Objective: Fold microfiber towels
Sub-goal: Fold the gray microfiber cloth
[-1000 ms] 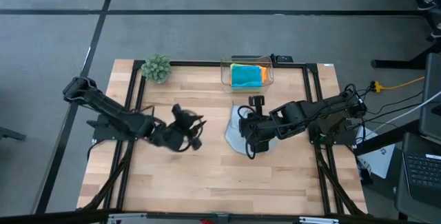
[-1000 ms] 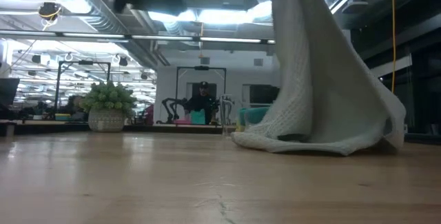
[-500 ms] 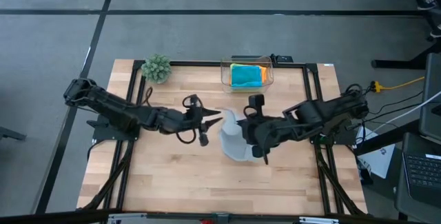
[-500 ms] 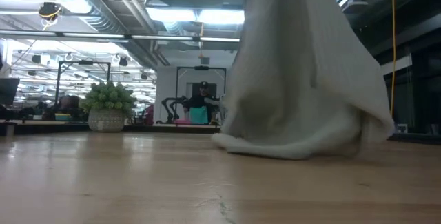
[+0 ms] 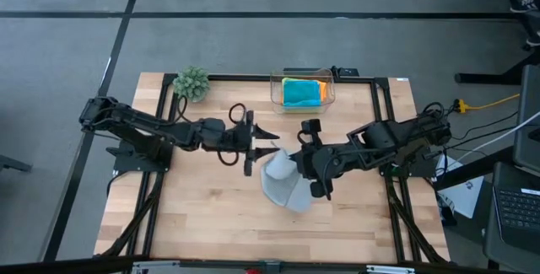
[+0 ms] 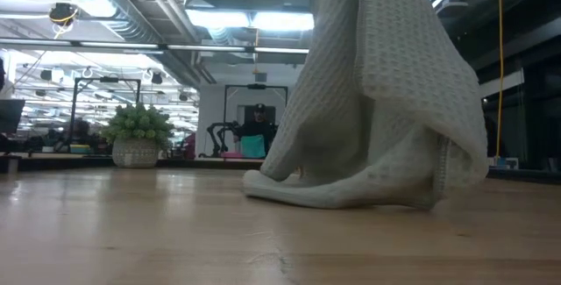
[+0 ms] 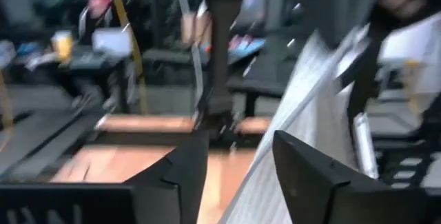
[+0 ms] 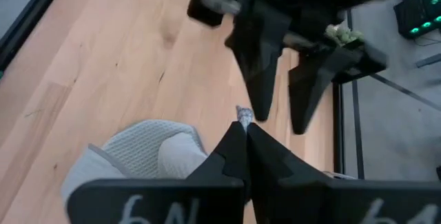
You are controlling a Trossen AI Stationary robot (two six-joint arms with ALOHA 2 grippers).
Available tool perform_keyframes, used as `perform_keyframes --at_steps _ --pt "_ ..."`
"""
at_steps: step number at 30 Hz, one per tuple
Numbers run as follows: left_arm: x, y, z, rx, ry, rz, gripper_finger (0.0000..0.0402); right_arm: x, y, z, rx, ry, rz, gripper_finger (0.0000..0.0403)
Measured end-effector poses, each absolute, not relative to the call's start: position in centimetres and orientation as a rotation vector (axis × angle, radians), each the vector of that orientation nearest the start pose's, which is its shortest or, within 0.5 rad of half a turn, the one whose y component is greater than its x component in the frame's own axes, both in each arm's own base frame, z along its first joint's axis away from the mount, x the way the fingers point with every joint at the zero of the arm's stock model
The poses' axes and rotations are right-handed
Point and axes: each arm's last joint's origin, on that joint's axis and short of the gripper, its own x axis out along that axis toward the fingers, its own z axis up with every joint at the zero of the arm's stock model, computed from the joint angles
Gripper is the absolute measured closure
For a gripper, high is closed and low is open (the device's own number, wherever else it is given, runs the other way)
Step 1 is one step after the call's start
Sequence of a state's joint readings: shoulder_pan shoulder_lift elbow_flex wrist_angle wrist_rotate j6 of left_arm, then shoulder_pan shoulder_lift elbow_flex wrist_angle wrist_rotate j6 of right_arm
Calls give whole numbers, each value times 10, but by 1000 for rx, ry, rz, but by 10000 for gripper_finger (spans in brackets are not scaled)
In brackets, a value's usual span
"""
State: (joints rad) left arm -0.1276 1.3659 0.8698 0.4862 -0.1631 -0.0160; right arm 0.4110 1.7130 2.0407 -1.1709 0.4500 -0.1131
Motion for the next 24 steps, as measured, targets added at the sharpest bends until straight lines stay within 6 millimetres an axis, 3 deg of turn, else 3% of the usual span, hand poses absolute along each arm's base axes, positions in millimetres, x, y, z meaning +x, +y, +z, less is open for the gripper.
perform_keyframes --at_steps 7,24 --pt "309 -30 299 -16 -38 -23 210 311 120 431 -459 763 4 400" --pt "330 -31 274 8 -32 -80 211 319 110 435 -467 718 -19 400"
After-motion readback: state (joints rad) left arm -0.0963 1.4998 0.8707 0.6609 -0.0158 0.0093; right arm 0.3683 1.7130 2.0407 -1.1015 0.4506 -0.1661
